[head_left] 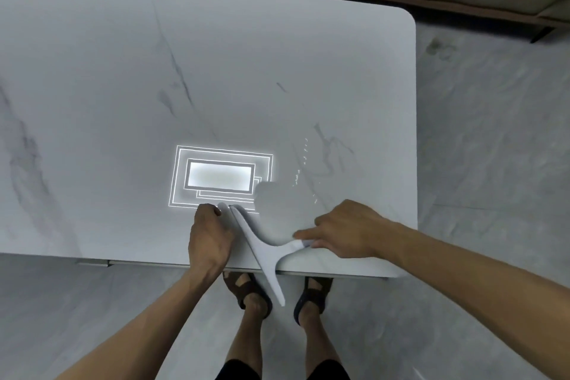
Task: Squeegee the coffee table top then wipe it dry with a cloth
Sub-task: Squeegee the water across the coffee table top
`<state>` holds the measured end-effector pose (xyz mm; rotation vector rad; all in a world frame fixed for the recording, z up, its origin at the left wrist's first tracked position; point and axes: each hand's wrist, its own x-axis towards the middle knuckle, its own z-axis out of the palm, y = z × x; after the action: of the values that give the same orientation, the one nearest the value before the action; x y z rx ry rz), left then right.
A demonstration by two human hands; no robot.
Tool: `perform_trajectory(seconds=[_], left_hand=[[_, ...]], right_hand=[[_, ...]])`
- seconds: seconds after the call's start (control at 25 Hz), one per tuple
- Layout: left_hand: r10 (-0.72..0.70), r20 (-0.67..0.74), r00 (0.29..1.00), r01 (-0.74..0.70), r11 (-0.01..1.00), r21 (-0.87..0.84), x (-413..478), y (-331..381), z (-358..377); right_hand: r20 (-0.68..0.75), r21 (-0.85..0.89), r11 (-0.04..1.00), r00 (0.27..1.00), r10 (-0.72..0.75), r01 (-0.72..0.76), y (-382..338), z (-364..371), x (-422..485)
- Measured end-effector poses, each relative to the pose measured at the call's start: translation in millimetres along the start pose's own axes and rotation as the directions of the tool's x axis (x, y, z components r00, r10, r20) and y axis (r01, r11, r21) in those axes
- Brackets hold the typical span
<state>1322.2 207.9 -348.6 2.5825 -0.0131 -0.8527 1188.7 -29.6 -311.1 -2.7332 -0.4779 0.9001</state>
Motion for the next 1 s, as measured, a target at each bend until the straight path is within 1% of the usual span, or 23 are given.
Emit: perform_trajectory(seconds=[0.12,0.2,0.28,0.4,0.48,0.56,0.64,0.68,0.76,0.84,1.0], left_hand=[[0.039,-0.011,0.999,-0.039,0.999,-0.027,15.1,-5.8,-8.9],[0.033,-0.009,0.999,-0.033,0.999,-0.042,20.9,-7.5,-12.0],[0.014,-0.008,1.000,-0.014,0.999,-0.042,23.9,-6.0,-12.6],[0.092,0.011,0.996,-0.092,0.996,0.018,22.9,1.1,-9.7],[0.155,0.027,0.988,-0.156,0.987,0.044,23.5,11.3,-7.4],[0.214,0.057,0.975,-0.218,0.974,0.060,25.4,22.4,-1.9],[0.275,0.143,0.951,-0.296,0.941,0.163,28.3,31.4,5.7],[0.268,0.204,0.942,-0.308,0.930,0.202,29.5,36.2,9.5],[0.190,0.318,0.929,-0.272,0.932,0.240,33.0,44.7,15.3],[0.130,0.388,0.913,-0.252,0.925,0.284,39.2,49.7,17.9],[0.055,0.453,0.890,-0.217,0.924,0.314,53.4,49.1,20.6]], right_hand=[[-0.010,-0.005,0.998,0.998,-0.063,0.063,-8.1,-4.4,52.8],[-0.034,0.007,0.999,0.999,-0.035,0.035,1.8,-11.3,66.9],[-0.096,0.050,0.997,0.993,0.068,-0.064,24.4,-18.3,63.0],[-0.132,0.162,0.953,0.952,0.278,-0.256,64.2,-25.3,34.5],[-0.130,0.225,0.892,0.895,0.427,-0.392,86.4,-24.9,7.4],[-0.133,0.266,0.818,0.822,0.554,-0.509,103.4,-20.4,-22.8],[-0.132,0.296,0.755,0.758,0.639,-0.585,110.6,-16.1,-48.3],[-0.135,0.317,0.729,0.732,0.667,-0.606,111.2,-16.4,-58.3],[-0.145,0.405,0.678,0.689,0.710,-0.614,109.7,-23.8,-65.0],[-0.159,0.492,0.642,0.664,0.731,-0.588,109.5,-38.9,-49.5],[-0.180,0.594,0.615,0.659,0.730,-0.518,105.8,-76.0,35.9]])
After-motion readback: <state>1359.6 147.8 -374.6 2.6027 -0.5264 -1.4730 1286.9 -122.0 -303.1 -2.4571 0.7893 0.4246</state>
